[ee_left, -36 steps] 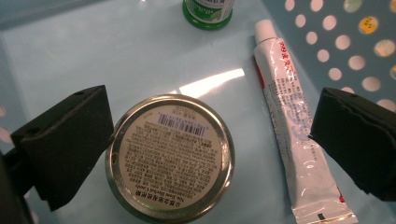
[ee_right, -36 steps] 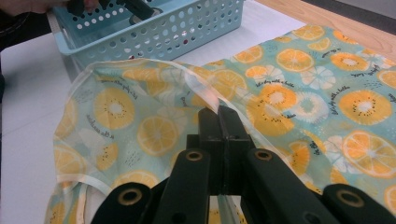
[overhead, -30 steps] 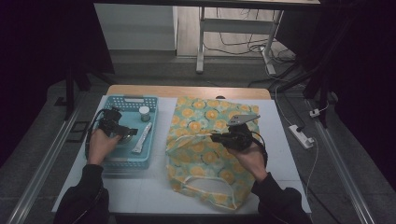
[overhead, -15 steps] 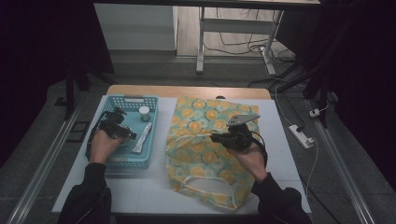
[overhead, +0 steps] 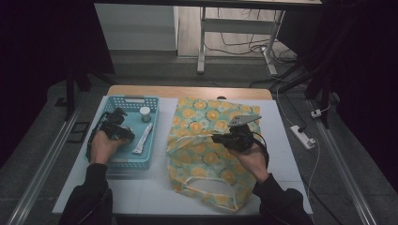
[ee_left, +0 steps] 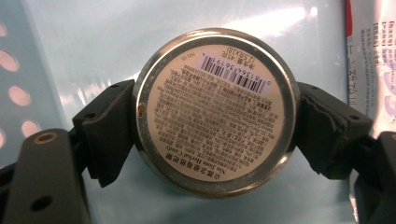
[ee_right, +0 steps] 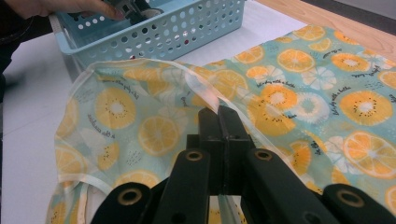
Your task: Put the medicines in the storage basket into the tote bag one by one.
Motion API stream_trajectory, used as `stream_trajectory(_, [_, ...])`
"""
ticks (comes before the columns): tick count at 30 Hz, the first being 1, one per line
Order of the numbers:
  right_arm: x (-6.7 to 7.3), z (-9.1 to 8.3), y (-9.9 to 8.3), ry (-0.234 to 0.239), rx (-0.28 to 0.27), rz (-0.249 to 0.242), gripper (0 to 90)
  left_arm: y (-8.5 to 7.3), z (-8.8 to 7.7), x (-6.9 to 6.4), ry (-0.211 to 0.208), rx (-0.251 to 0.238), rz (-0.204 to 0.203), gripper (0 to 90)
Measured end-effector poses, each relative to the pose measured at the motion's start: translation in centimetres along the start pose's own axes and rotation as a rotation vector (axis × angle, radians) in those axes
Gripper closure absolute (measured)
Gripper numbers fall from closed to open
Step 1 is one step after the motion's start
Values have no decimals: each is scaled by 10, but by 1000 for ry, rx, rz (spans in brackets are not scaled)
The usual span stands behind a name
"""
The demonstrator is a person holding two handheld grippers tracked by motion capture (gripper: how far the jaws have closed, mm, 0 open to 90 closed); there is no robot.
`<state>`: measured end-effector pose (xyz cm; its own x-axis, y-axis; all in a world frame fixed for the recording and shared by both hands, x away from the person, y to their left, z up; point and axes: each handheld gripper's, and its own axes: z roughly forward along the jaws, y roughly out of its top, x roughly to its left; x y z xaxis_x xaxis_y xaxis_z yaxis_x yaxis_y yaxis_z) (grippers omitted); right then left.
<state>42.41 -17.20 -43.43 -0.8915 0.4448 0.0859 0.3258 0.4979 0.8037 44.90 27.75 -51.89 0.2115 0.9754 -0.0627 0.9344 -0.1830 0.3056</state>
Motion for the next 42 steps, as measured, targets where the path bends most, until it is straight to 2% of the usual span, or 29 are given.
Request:
stream_trajectory(7, [-1,0,-1,0,-1,1,895,-1,-8,-1,-10,-58,-10,206])
stream_trajectory(12, [-2,-1,-1,-1,-5,5,895,-2,-16,-3,-22,-103,5,206])
stream_trajectory(17, [-3,-2,-1,0,-7,7,895,-3,-27,-6,-57,-173,21,206])
stream_trajectory(20, [-3,-2,-1,-1,-9,4,895,-4,-34,-7,-92,-214,33,206])
stream_trajectory(27, [-3,-2,-1,-3,-12,4,895,-3,-53,-20,-149,-284,94,207])
stream_trajectory(33, [-3,-3,-1,-3,-19,2,895,-2,-71,-39,-177,-330,159,207])
stream_trajectory(37, [-3,-4,-1,-4,-25,3,895,-2,-83,-52,-215,-365,202,207])
stream_trajectory(42, [-4,-3,-2,-9,-26,5,895,-2,-93,-69,-250,-380,263,207])
